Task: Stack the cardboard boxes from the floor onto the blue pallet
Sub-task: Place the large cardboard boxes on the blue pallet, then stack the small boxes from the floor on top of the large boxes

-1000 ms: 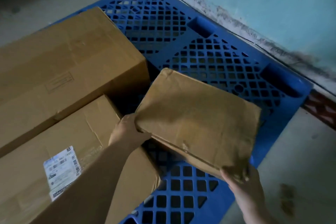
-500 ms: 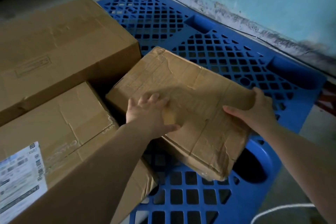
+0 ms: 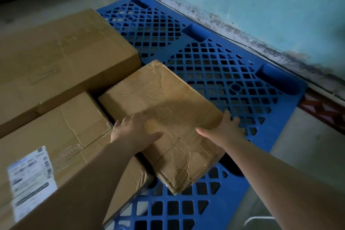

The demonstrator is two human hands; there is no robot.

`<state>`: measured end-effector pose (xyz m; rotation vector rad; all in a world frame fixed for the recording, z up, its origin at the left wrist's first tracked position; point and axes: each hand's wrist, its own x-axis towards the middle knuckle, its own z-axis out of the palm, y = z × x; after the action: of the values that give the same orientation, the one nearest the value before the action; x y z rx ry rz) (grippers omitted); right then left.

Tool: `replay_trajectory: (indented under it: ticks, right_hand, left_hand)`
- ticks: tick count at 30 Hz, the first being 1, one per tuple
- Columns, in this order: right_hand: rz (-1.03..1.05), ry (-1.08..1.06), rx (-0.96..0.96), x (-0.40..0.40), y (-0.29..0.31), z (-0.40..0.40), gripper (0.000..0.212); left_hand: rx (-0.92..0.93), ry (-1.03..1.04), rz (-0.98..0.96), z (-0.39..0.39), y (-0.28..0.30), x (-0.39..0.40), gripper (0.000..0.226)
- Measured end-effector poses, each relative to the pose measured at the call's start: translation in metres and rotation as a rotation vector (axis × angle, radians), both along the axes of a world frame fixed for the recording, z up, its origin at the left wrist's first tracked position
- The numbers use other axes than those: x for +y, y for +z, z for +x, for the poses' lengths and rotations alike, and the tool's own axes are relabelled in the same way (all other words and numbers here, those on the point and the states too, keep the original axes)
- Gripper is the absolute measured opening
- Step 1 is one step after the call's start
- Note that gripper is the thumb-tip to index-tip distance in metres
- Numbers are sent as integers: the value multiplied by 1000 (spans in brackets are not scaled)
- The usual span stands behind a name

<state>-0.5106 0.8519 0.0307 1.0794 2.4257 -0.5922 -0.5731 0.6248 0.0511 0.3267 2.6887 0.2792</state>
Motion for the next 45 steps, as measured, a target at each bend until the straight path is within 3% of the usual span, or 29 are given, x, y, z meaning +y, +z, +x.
replay_trajectory:
  ticks: [4, 10, 13, 17, 22, 27, 31, 36, 38, 42, 45]
  right_hand:
    - [10, 214, 73, -38, 69, -10, 110]
    - [-501, 593, 265, -152, 264, -41, 91]
    - [-635, 725, 284, -213, 354, -42, 88]
    - [-643, 951, 223, -290, 455, -24, 90]
    - [-659, 1126, 145, -381, 538, 25, 90]
    - [-750, 1229, 106, -479, 587, 80, 92]
    - [-716, 1324, 52, -562, 600, 121, 115]
    - [-752, 1293, -14, -670, 585, 168, 88]
    - [-764, 1271, -51, -706, 579, 180, 87]
    - [-748, 1268, -67, -767, 565, 196, 133]
    - [-739, 1293, -107, -806, 549, 195, 138]
  left_hand:
    - [13, 228, 277, 26, 62, -44, 62]
    - [91, 602, 551, 45, 234, -148, 44]
    - [158, 760, 568, 74, 330, -202, 43]
    - [173, 917, 550, 137, 440, -270, 40]
    - [205, 1132, 595, 237, 532, -340, 39]
    - [300, 1347, 708, 334, 579, -430, 30]
    - [342, 1463, 691, 405, 588, -506, 28]
    - [317, 1522, 583, 469, 572, -597, 39]
    - [297, 1520, 560, 480, 566, -624, 38]
    - [292, 1553, 574, 486, 552, -675, 42]
    - [292, 1559, 578, 480, 539, -709, 43]
